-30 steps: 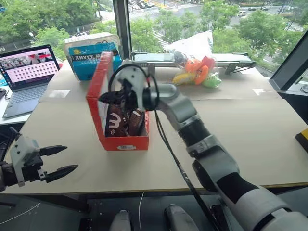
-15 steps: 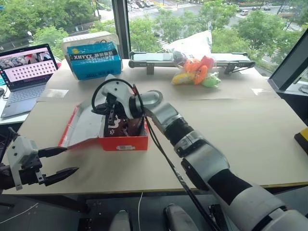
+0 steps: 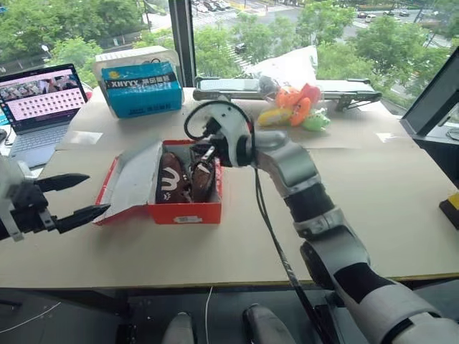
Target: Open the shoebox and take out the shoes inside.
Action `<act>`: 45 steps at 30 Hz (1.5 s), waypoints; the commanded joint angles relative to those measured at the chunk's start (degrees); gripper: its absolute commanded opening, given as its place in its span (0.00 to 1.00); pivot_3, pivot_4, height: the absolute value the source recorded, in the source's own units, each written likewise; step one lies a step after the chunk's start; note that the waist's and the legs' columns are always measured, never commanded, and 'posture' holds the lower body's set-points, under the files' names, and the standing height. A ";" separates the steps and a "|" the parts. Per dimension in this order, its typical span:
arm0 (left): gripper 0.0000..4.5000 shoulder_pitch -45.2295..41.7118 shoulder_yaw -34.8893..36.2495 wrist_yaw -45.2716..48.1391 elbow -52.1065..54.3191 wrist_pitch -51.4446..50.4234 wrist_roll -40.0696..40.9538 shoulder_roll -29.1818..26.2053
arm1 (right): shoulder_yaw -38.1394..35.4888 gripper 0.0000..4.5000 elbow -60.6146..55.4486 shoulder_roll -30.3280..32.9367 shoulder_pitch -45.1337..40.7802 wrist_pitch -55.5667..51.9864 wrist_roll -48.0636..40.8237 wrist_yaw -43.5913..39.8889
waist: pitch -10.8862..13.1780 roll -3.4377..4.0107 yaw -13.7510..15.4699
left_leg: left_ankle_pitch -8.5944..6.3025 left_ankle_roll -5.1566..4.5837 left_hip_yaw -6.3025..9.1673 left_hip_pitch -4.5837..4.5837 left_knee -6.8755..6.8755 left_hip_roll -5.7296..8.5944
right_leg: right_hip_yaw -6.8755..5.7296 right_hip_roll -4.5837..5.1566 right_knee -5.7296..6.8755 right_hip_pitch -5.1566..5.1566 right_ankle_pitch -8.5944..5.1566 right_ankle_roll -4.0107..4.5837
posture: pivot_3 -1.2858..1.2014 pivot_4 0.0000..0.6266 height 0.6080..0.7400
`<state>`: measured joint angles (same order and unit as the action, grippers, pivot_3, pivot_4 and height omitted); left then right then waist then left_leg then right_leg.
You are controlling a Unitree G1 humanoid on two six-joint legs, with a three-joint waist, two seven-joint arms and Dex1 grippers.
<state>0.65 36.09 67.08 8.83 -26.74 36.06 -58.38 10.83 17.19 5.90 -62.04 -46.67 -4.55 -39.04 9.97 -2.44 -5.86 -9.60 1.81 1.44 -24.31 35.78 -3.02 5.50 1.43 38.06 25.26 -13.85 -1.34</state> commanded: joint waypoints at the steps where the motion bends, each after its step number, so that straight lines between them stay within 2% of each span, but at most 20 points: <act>1: 1.00 -1.20 -1.52 -0.21 0.58 -0.27 0.53 0.07 | 0.84 0.01 -4.84 -0.73 1.24 -5.20 0.70 4.18 | 0.00 0.00 -0.13 | 0.00 0.00 0.00 0.01 0.00 -0.02 | 0.01 -0.02 0.01 0.01 0.00 0.03 | 0.52 0.24 0.97; 3: 1.00 -1.51 -2.51 -0.38 0.60 -0.07 0.46 0.35 | 0.52 0.12 -4.75 -1.62 1.38 -6.49 0.87 6.38 | 0.01 0.00 -0.23 | 0.00 0.00 0.01 0.00 -0.03 -0.03 | 0.01 -0.05 0.03 0.04 0.00 0.05 | 0.52 0.24 0.97; 4: 1.00 -1.65 -2.79 -0.42 0.59 0.00 0.46 0.42 | 0.01 0.15 -4.96 -2.14 1.41 -7.06 0.68 7.29 | 0.02 0.00 -0.27 | 0.00 0.00 0.01 -0.01 -0.03 -0.03 | 0.01 -0.05 0.02 0.04 0.00 0.04 | 0.52 0.24 0.97; 6: 1.00 -2.20 -3.52 -0.56 0.61 0.02 0.54 0.44 | 0.17 0.32 -6.27 -3.67 0.47 -8.91 -0.09 8.09 | 0.02 -0.01 -0.31 | 0.00 0.00 0.00 -0.02 -0.01 -0.02 | 0.01 -0.03 0.01 0.02 -0.01 0.03 | 0.52 0.24 0.97; 9: 1.00 -2.83 -4.31 -0.56 0.47 0.17 0.39 0.41 | 0.61 0.53 -7.57 -5.05 -0.74 -11.06 -0.68 8.64 | 0.02 -0.01 -0.11 | 0.00 0.00 0.01 -0.03 0.00 -0.02 | 0.01 -0.03 0.00 0.02 -0.02 0.01 | 0.52 0.24 0.97; 15: 1.00 -3.49 -5.31 -0.33 0.43 0.16 0.25 0.33 | 3.05 0.99 -10.84 -4.87 -3.70 -17.53 -0.47 9.76 | 0.02 0.00 0.16 | 0.00 0.00 0.02 -0.03 0.00 -0.02 | -0.01 -0.03 -0.02 0.01 -0.05 -0.04 | 0.52 0.24 0.97; 19: 1.00 -3.78 -5.80 -0.48 0.42 0.21 0.19 0.42 | 8.67 0.99 -11.75 -2.91 -3.22 -18.97 1.80 10.60 | 0.02 0.00 0.21 | 0.00 0.00 0.03 -0.02 0.00 -0.02 | -0.02 -0.03 -0.02 0.01 -0.06 -0.04 | 0.52 0.24 0.97; 25: 1.00 -3.87 -6.28 -0.72 0.69 0.08 0.31 0.72 | 13.70 0.99 -4.06 -3.54 -1.84 -14.01 3.95 11.42 | 0.02 -0.01 0.13 | 0.00 0.00 0.02 -0.01 0.00 -0.02 | -0.02 -0.03 -0.01 0.01 -0.06 -0.04 | 0.52 0.24 0.97; 28: 1.00 -3.96 -6.51 -0.83 0.61 0.20 0.28 0.79 | 14.04 0.99 1.27 -4.64 -2.27 -10.33 4.54 11.57 | 0.01 -0.02 0.15 | 0.00 0.00 0.01 0.01 0.00 -0.02 | -0.01 -0.03 -0.01 -0.02 -0.06 -0.04 | 0.52 0.24 0.97; 32: 1.00 -4.49 -7.28 -1.07 0.55 0.45 0.31 1.13 | 14.56 0.99 14.59 -7.14 -3.24 -2.42 6.46 12.53 | 0.00 -0.02 0.24 | 0.00 0.00 0.04 0.07 0.03 -0.02 | -0.03 -0.03 -0.01 -0.11 -0.05 -0.05 | 0.52 0.24 0.97; 38: 1.00 -5.54 -7.91 -1.45 0.75 0.48 0.47 1.46 | 14.90 0.99 24.47 -8.63 -3.79 2.85 8.71 12.03 | -0.06 -0.09 0.15 | 0.00 0.00 0.07 0.21 0.07 -0.02 | -0.05 -0.03 -0.01 -0.27 -0.06 -0.07 | 0.52 0.24 0.97; 42: 1.00 -5.99 -8.03 -1.70 0.84 0.43 0.48 1.62 | 16.43 0.99 28.91 -7.96 -3.08 6.09 11.45 11.55 | -0.04 -0.05 0.17 | -0.01 0.01 0.06 0.82 0.01 -0.02 | -0.04 -0.02 -0.08 -0.84 -0.09 -0.04 | 0.52 0.24 0.97; 45: 1.00 -6.12 -8.10 -1.89 0.86 0.47 0.43 1.76 | 17.48 0.99 30.78 -7.35 -2.61 7.96 13.33 11.07 | -0.10 -0.10 0.30 | -0.02 0.02 0.07 1.16 -0.01 -0.01 | -0.05 0.02 -0.12 -1.11 -0.39 0.41 | 0.52 0.24 0.97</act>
<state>-4.50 27.44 65.67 8.80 -26.61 36.03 -56.57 26.66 41.74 -3.37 -67.56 -37.79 6.11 -27.56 9.87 -2.54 -5.56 -9.61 1.83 1.52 -23.14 35.77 -3.02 5.44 1.48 37.94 24.15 -14.25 -0.92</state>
